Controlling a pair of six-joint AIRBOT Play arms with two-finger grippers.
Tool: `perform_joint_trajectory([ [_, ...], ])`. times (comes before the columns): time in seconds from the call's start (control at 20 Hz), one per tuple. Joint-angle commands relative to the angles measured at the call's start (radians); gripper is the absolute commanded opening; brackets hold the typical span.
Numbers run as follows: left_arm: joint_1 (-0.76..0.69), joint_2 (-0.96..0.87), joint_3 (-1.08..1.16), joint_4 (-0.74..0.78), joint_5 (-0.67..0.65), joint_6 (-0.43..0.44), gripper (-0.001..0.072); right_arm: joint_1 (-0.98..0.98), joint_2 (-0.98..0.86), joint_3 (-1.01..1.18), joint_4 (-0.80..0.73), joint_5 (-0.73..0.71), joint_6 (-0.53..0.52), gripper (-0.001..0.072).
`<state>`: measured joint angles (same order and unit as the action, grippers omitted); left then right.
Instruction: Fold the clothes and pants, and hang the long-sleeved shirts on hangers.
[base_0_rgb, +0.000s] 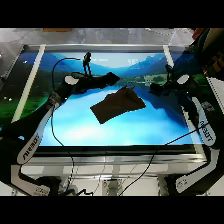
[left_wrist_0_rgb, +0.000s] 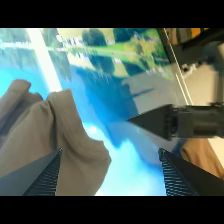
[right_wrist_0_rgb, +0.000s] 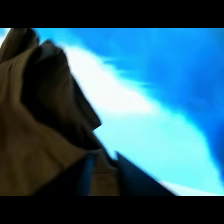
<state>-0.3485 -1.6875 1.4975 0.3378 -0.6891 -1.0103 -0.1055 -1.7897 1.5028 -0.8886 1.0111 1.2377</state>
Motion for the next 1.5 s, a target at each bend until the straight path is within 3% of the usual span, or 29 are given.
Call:
perform_joint_trajectory([
  [0.0, 0.040, 0.005, 0.001, -0.002, -0.119, 0.000, 0.0694, -0.042, -0.066, 0.000, 0.234, 0.041, -0.169, 0.0712],
  [0.15, 0.043, 0.005, 0.001, -0.002, -0.147, 0.000, 0.0693, -0.039, -0.069, 0.000, 0.225, -0.063, -0.119, 0.0684],
  [0.35, 0.043, 0.005, 0.001, -0.002, -0.149, 0.000, 0.0694, -0.039, -0.109, 0.000, 0.212, 0.007, -0.043, 0.0684],
  [0.55, 0.043, 0.005, 0.001, -0.002, -0.149, 0.000, 0.0693, 0.002, -0.169, 0.000, 0.216, 0.132, -0.046, 0.0685],
  [0.95, 0.043, 0.005, 0.001, -0.002, -0.149, 0.000, 0.0693, 0.159, -0.195, 0.001, 0.234, 0.095, -0.121, 0.0669],
  [1.05, 0.043, 0.005, 0.001, -0.002, -0.149, 0.001, 0.0693, 0.198, -0.195, 0.000, 0.228, 0.077, -0.130, 0.0590],
  [1.1, 0.043, 0.005, 0.001, -0.001, -0.150, 0.005, 0.0694, 0.215, -0.195, 0.000, 0.225, 0.049, -0.130, 0.0498],
  [1.15, 0.046, 0.005, 0.001, 0.003, -0.150, 0.008, 0.0692, 0.228, -0.195, 0.001, 0.226, 0.018, -0.130, 0.0332],
  [1.2, 0.049, 0.005, 0.001, 0.014, -0.154, 0.007, 0.0691, 0.239, -0.192, 0.001, 0.226, -0.013, -0.130, 0.0072],
  [1.25, 0.053, 0.006, 0.001, 0.040, -0.163, 0.008, 0.0647, 0.244, -0.186, 0.002, 0.228, -0.039, -0.132, 0.0011],
  [1.45, 0.090, 0.026, 0.001, 0.272, -0.256, 0.087, 0.0014, 0.234, -0.162, 0.071, 0.214, -0.024, -0.132, 0.0010],
])
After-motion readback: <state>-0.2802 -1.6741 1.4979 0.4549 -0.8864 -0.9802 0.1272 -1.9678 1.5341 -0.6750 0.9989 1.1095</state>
